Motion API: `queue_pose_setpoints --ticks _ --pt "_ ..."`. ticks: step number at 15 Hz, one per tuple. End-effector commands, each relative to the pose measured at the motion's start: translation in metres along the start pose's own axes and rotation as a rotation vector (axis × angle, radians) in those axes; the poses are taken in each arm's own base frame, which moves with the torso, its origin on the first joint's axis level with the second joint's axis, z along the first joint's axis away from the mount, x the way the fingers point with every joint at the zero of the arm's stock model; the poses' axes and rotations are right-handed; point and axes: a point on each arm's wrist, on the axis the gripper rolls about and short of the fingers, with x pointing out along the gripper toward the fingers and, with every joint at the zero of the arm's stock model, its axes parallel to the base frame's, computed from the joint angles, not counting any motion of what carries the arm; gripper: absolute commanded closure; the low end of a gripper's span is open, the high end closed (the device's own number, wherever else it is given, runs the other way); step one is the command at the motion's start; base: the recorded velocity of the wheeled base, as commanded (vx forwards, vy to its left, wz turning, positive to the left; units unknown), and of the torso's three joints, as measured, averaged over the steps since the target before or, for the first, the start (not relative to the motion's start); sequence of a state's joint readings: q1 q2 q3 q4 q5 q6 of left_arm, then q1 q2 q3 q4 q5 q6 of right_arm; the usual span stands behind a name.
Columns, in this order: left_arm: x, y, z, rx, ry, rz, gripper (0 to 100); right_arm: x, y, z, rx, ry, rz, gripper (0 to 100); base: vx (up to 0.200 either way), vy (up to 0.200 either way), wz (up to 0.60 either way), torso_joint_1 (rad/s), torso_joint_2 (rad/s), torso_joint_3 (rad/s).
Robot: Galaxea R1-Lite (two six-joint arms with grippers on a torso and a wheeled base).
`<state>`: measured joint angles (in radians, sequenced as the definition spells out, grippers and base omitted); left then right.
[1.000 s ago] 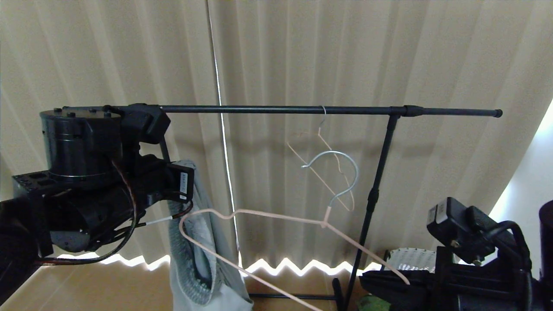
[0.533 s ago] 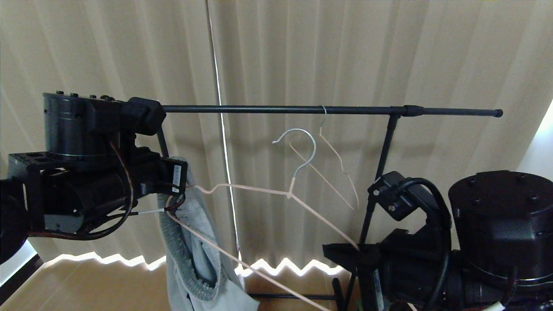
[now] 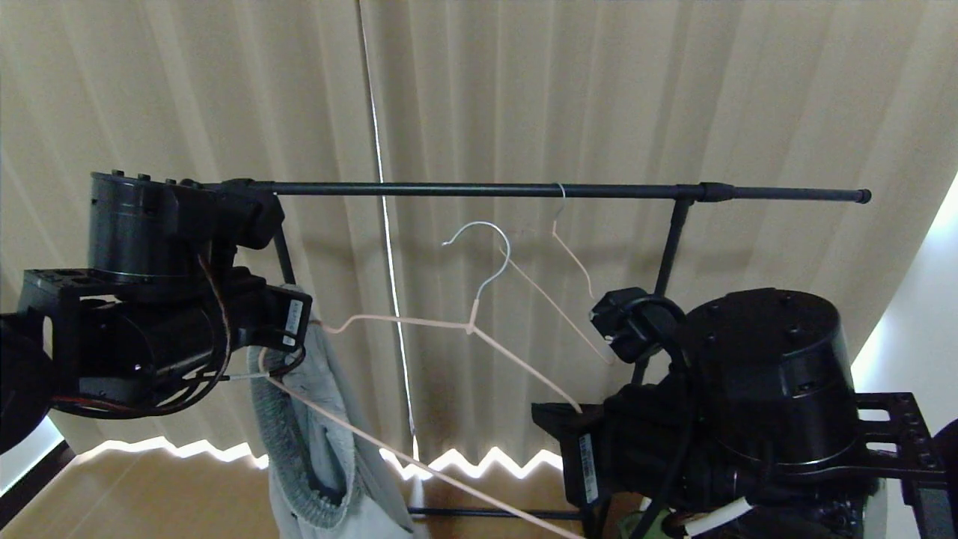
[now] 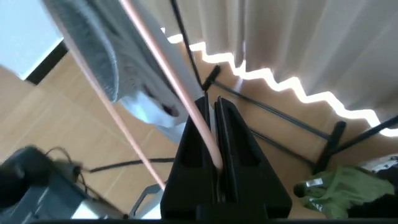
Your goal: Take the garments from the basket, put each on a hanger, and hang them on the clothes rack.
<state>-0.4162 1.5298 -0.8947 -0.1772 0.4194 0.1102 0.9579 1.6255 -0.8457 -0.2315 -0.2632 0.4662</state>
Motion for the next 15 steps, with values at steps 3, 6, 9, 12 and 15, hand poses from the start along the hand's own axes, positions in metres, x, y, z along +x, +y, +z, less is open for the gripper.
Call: queue_pose_setpoints --ticks 3,6,9,12,15 --pt "-0.002 0.003 0.001 0.043 0.000 0.045 100 0.014 0.001 0.003 0.007 0.012 -0.064 100 0.000 0.000 0.00 0.000 0.00 0.000" --pt "-0.002 0.002 -0.004 0.110 0.020 0.068 100 0.018 -0.005 0.007 0.023 0.007 -0.110 100 0.000 0.000 0.00 0.000 0.00 0.000" --pt "-0.004 0.001 -0.013 0.165 0.043 0.059 100 0.024 -0.011 0.016 0.036 -0.022 -0.177 100 0.000 0.000 0.00 0.000 0.00 0.000" --pt "-0.003 -0.001 -0.022 0.181 0.069 0.052 100 0.024 -0.010 0.023 0.046 -0.046 -0.176 100 0.000 0.000 0.00 0.000 0.00 0.000" --pt "-0.004 -0.001 -0.022 0.213 0.071 0.051 100 0.036 -0.011 0.019 0.024 -0.049 -0.254 100 0.000 0.000 0.00 0.000 0.00 0.000"
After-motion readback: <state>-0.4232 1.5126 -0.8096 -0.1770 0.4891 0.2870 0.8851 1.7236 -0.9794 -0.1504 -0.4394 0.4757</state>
